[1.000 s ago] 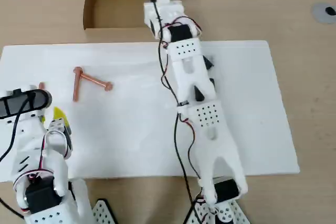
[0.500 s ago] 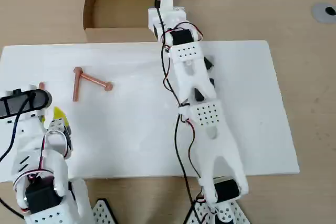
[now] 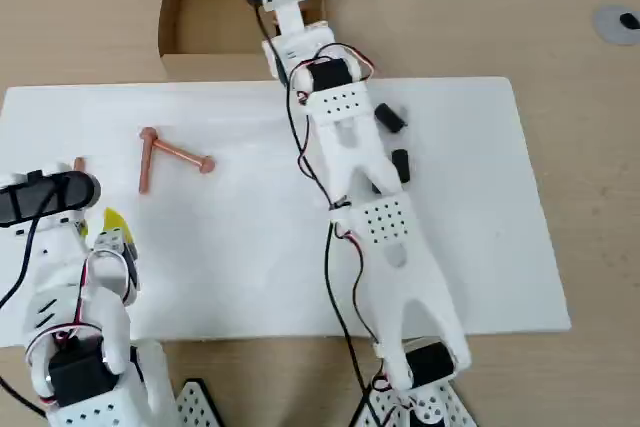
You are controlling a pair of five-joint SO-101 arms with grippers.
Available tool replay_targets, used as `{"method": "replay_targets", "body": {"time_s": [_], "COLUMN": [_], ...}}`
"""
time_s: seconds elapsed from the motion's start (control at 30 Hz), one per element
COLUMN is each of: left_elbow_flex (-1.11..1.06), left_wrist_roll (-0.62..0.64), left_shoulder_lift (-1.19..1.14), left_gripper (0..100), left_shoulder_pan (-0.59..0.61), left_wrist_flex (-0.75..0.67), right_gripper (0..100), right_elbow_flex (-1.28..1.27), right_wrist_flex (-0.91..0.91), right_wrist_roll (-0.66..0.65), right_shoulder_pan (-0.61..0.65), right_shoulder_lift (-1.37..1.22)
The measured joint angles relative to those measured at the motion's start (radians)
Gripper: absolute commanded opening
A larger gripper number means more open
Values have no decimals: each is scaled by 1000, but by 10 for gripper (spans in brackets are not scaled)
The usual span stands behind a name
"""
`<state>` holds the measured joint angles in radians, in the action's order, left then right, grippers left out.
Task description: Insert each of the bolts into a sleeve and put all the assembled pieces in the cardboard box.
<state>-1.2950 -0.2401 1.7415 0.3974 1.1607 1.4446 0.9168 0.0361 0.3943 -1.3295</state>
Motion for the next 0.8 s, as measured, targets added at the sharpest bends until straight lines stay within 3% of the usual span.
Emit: {"method": "replay_targets", "body": {"time_s": [0.37,0.8], "left_elbow_flex": [0,103], "left_wrist_roll": [0,46], "left_shoulder_lift": [0,-98], "left_gripper": [107,107], "left_shoulder_pan": [0,66], "left_wrist_flex": [0,20], "right_gripper": [260,268], "right_elbow_flex": [37,170], "right_wrist_flex": [100,316], "right_wrist_roll": [-48,-51], "right_shoulder_pan": [14,41], "right_shoulder_lift": [6,3]}}
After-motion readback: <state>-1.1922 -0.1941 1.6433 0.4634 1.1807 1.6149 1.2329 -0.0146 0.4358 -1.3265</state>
